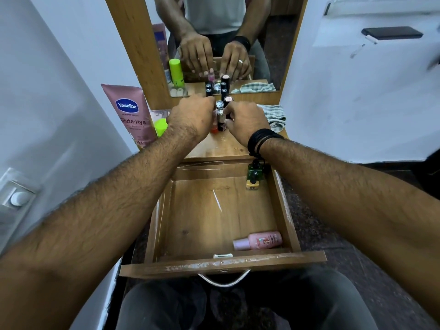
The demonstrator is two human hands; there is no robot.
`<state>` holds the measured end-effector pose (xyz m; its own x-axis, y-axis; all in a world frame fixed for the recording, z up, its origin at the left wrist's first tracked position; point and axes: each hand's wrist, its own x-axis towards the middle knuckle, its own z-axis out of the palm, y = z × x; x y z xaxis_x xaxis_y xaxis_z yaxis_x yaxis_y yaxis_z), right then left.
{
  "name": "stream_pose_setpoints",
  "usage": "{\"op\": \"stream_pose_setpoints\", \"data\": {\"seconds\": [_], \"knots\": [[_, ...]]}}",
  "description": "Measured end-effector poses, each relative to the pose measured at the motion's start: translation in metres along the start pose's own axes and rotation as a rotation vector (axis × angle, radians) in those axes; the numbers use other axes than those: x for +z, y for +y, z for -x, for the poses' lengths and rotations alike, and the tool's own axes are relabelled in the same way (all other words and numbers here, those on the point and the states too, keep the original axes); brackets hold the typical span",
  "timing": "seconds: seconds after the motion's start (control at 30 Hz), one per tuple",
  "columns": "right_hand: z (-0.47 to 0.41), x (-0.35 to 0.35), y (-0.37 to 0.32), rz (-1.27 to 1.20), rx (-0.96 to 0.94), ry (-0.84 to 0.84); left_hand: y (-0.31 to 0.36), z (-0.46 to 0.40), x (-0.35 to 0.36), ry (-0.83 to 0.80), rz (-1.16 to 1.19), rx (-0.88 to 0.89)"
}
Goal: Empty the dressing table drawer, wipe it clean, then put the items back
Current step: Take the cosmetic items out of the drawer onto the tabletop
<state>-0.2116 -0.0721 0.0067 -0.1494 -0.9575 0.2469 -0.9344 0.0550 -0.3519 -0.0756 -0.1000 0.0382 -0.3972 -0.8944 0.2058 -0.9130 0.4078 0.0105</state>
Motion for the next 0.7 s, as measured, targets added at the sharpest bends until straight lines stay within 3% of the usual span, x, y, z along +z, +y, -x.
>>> {"op": "stream_pose_setpoints", "data": {"seconds": [0.37, 0.7], "knots": [[0.014, -0.014, 0.009, -0.033, -0.017, 0.009, 0.009, 0.020, -0.008, 0.014, 0.055, 0.068], [0.081, -0.030, 0.058, 0.004, 0.079, -0.091, 0.062, 0.085, 0.025, -0.200, 0.080, 0.232]]}}
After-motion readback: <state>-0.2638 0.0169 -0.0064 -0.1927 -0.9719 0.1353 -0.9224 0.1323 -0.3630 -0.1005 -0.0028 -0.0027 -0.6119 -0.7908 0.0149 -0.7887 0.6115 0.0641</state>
